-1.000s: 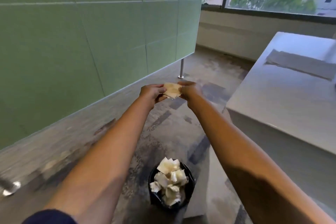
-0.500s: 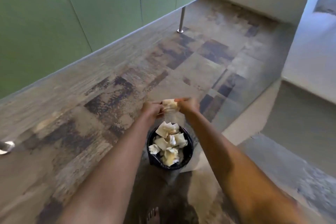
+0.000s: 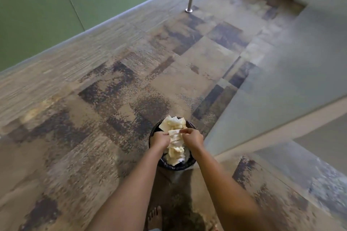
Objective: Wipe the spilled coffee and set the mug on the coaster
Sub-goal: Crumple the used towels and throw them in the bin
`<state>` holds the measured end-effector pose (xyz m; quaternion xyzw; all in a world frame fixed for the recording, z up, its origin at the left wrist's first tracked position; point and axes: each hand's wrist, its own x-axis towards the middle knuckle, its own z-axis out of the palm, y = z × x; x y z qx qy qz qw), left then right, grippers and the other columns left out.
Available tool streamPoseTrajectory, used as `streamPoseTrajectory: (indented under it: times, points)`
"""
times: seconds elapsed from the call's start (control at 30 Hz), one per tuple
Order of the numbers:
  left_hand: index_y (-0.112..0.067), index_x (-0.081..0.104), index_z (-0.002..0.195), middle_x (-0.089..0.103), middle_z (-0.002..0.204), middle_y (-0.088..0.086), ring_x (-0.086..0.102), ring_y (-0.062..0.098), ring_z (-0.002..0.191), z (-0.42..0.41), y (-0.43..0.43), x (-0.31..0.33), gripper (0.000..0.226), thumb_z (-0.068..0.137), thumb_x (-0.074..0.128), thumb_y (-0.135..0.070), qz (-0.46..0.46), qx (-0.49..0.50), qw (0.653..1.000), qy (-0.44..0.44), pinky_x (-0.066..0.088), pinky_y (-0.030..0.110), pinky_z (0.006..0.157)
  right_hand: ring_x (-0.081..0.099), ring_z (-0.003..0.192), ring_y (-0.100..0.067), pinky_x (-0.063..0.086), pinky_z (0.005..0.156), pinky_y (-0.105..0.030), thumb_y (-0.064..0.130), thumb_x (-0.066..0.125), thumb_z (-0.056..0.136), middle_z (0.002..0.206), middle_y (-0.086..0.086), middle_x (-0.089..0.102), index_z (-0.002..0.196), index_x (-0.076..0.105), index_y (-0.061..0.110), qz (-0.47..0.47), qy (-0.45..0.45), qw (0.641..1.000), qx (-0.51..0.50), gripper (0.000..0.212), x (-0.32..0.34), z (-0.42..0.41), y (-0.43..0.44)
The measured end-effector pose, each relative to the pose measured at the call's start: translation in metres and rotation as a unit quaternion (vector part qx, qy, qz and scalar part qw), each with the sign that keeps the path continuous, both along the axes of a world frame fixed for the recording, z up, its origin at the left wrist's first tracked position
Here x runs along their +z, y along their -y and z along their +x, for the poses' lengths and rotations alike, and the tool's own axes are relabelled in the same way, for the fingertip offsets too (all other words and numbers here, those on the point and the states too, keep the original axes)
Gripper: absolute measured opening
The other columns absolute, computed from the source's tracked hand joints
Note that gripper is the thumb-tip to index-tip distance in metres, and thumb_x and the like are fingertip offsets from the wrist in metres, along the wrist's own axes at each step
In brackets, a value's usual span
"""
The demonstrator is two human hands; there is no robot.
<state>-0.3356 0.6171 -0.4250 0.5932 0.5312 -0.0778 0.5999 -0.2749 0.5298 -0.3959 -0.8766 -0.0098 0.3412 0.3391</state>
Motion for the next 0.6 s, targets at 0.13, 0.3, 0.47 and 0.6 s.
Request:
streamPoseTrajectory:
  times: [0.13,0.3,0.47,0.6]
  points:
    - [-0.018,0.067,0.085,0.065,0.087,0.005,0.053,0.017,0.068,-0.005,0.006,-0.004,0.021,0.088,0.049,-0.007,0.024,-0.027,0.999,-0.029,0.038,0.022,0.056,0.043,0.049,-0.014,0.034,0.046,-0.025,0.001,0.04,0.088,0.078,-0.005,0.062,0.114,0.066,0.016,-0.036,0.004,0.998,0.044,0.04,-0.018,0.0,0.003]
    - [-0.014,0.066,0.102,0.065,0.105,0.007,0.061,0.023,0.087,-0.008,0.007,0.001,0.02,0.092,0.049,-0.011,0.078,0.002,0.996,-0.045,0.043,0.025,0.062,0.062,0.094,-0.023,0.044,0.069,-0.028,0.001,0.043,0.089,0.117,-0.009,0.064,0.117,0.063,0.013,-0.07,0.071,0.993,0.058,0.037,-0.015,0.001,0.006]
    - [-0.012,0.061,0.118,0.065,0.12,0.011,0.063,0.029,0.103,-0.008,0.005,0.024,0.03,0.093,0.045,-0.009,0.131,0.024,0.99,-0.043,0.051,0.036,0.081,0.056,0.092,-0.019,0.039,0.073,-0.024,0.014,0.048,0.096,0.112,-0.011,0.064,0.111,0.061,0.006,-0.02,0.162,0.986,0.033,0.022,0.015,0.006,0.006]
    - [-0.015,0.064,0.112,0.069,0.113,0.006,0.065,0.025,0.095,0.002,0.004,0.061,0.026,0.091,0.049,-0.014,0.175,0.003,0.984,-0.017,0.047,0.028,0.068,0.053,0.086,-0.014,0.04,0.072,-0.022,0.018,0.05,0.096,0.109,-0.007,0.064,0.109,0.06,0.008,0.02,0.207,0.977,0.036,0.02,0.059,0.013,-0.004]
